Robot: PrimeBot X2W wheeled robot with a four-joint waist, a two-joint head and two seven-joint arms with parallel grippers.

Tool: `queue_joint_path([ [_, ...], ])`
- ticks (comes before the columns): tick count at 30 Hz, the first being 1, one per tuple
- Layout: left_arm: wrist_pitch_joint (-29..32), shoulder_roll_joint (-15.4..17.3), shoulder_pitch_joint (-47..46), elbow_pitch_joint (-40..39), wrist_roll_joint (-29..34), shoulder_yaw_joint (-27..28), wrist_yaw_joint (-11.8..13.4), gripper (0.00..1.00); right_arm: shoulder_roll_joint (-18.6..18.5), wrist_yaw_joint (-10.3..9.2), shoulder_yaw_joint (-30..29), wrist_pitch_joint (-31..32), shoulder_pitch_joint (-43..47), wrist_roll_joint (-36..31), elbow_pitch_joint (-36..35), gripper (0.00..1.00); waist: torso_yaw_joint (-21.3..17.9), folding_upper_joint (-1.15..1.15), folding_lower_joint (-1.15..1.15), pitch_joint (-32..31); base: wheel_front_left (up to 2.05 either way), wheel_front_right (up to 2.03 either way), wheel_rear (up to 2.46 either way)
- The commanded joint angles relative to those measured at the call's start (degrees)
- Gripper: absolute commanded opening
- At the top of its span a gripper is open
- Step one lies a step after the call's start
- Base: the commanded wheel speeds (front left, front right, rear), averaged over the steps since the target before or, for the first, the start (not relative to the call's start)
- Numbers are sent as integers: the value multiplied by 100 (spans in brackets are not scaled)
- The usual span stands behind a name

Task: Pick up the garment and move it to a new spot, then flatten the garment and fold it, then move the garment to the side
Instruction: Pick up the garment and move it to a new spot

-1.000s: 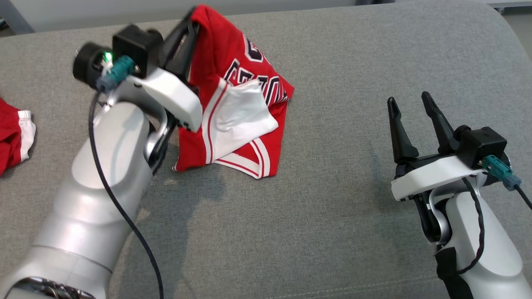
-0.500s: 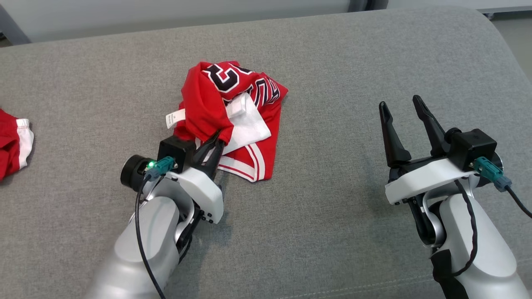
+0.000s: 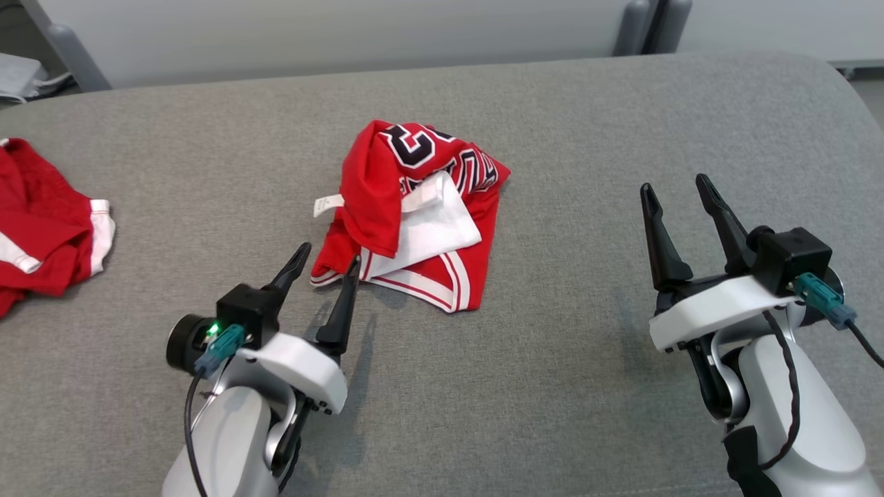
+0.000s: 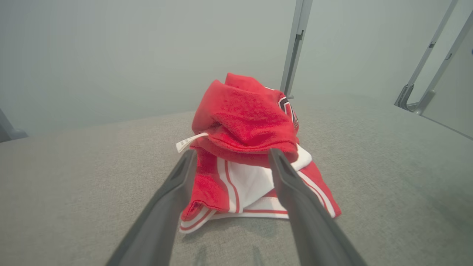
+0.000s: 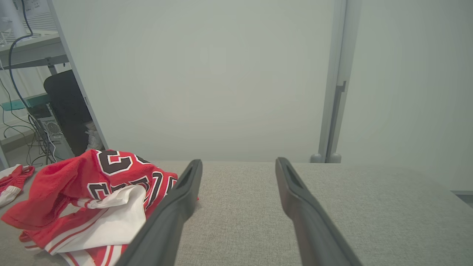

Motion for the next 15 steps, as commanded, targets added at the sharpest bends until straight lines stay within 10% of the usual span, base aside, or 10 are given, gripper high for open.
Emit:
queue_joint_path([
  [1,-60,84,43,-263,114,299,59,100,-3,7,47,-34,84,-51,-152,100,106,0,0,-117,0,0,0],
  [15,-60,-22,951,-991,486,1599,163,100,-112,7,46,-34,421,-52,-61,100,315,0,0,-568,0,0,0],
])
